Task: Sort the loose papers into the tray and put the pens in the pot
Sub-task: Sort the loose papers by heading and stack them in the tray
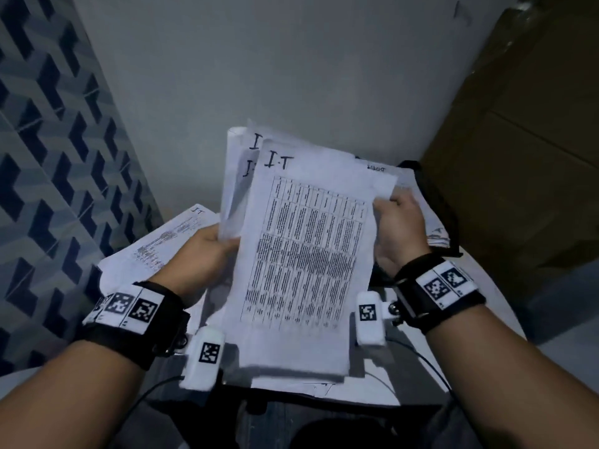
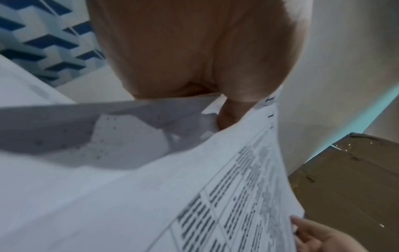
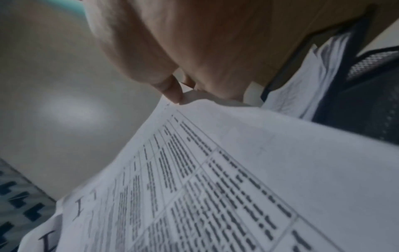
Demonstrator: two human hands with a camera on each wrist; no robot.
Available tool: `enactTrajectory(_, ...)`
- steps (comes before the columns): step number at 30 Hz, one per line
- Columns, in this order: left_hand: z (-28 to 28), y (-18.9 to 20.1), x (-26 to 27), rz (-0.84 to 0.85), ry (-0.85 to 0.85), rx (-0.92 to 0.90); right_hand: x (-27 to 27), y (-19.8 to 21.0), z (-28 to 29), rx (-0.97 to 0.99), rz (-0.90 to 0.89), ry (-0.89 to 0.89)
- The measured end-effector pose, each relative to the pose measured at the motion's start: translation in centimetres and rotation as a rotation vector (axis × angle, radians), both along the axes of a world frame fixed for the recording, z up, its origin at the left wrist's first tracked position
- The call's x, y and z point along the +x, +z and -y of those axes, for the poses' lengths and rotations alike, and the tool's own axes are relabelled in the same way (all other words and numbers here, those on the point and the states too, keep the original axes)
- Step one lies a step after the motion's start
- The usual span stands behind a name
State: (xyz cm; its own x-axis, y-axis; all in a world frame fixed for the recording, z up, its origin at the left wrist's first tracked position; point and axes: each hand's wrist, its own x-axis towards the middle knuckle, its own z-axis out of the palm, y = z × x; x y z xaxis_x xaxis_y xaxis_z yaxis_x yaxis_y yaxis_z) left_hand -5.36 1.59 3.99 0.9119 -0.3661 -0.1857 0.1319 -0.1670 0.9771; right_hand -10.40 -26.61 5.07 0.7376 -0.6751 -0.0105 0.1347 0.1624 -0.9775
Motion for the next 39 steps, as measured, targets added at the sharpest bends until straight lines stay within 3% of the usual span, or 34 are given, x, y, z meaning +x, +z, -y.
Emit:
enactTrajectory(4, 0.3, -0.5, -0.5, -0.143, -0.010, -0.054, 1.0, -2.1, -0.6, 0.108, -0.123, 0.023)
enactTrajectory(8, 0.0, -0.6, -0.4, -0.178, -0.033, -0.084, 1.7, -3.5, -1.4, 0.101, -0.129, -0.110)
enactTrajectory(11, -0.3, -0.5, -0.5, 0.054, -0.148, 0.171, 2.5, -4.2, -2.2, 0.088, -0.127, -0.152)
enactTrajectory(13, -0.8, -0.6, -0.2, 0.180, -0.086, 0.319, 3.1, -4.8, -2.5, 0.073, -0.121, -0.134)
enactTrajectory(15, -1.6, -0.3, 0.2, 0.227, -0.010, 0.402, 3.5, -5.4, -2.9, 0.024, -0.174, -0.095)
enactTrajectory(18, -3.3, 0.1, 1.4, 0.306, 0.112, 0.534, 3.5, -8.3, -3.7, -0.059, -0.466, 0.071)
enactTrajectory(22, -5.2, 0.4, 3.1, 0.348, 0.243, 0.560, 3.1, -13.2, -4.8, -0.300, -0.806, 0.321)
enactTrajectory(27, -5.5, 0.2, 3.4, 0.382, 0.244, 0.608, 1.6, -16.3, -6.3, -0.701, -1.090, 0.396)
enactTrajectory(30, -4.8, 0.1, 2.9, 0.397, 0.205, 0.657, 2.3, -17.8, -7.3, -0.853, -1.153, 0.410)
enactTrajectory(39, -5.1, 0.3, 3.6, 0.436, 0.179, 0.699, 3.5, -19.9, -9.4, -0.858, -1.189, 0.327)
